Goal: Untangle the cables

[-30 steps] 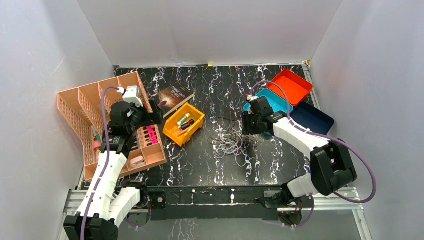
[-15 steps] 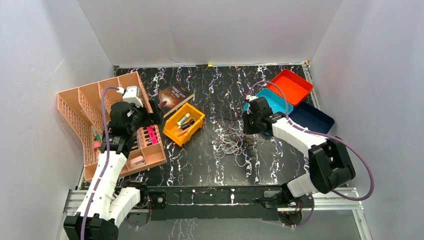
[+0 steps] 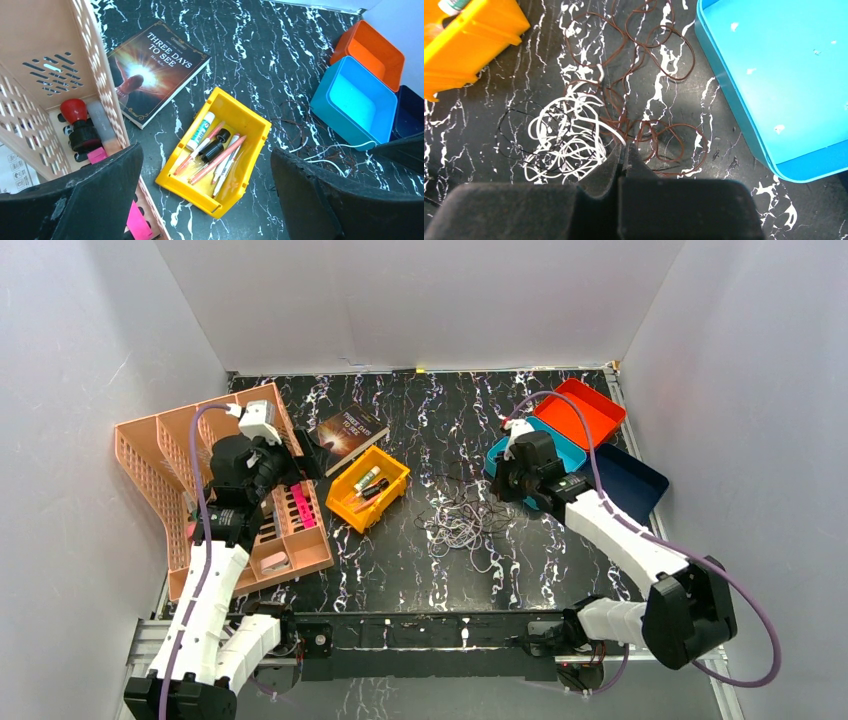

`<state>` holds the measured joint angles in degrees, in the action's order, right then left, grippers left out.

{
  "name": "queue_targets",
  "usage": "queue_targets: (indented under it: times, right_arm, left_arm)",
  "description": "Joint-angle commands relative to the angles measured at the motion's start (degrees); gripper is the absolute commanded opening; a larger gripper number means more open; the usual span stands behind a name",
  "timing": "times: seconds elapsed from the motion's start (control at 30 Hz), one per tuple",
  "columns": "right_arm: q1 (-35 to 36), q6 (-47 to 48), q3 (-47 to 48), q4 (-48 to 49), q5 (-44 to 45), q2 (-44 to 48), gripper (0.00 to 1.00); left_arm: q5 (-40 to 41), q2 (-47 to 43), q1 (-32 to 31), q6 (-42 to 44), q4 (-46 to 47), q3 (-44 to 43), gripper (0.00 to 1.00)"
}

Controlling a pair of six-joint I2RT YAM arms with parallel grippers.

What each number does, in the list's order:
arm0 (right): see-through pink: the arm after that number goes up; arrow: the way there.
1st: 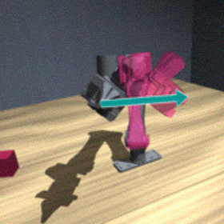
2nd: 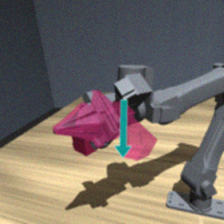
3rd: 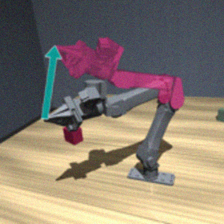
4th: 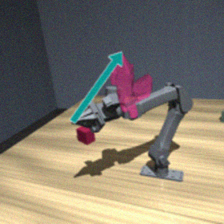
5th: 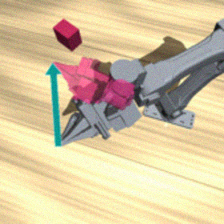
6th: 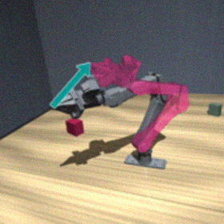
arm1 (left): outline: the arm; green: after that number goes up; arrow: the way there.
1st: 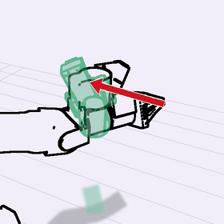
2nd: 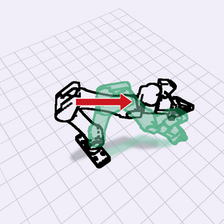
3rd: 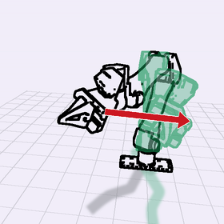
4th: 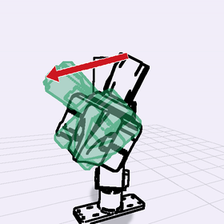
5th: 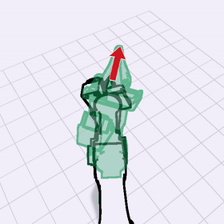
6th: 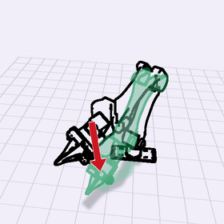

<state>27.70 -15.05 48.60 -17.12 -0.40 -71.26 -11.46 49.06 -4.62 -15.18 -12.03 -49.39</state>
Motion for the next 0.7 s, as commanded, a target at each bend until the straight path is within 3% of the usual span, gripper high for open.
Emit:
queue_targets:
  times: [0.0,0.33,0.67]
  right_arm:
    - [-0.2,0.4,2.2,0.3,-0.5,4.0,0.0]
    - [-0.2,1.7,7.9,-1.8,-6.8,9.5,0.0]
    - [0.1,3.2,9.9,-1.2,-20.4,10.0,0.0]
  left_arm:
    - [-5.4,-0.4,0.3,-0.3,0.8,-2.8,0.98]
    - [-15.2,1.1,-1.5,-4.1,10.6,-2.3,0.98]
    - [-4.2,2.2,-24.7,-0.3,30.2,7.6,0.98]
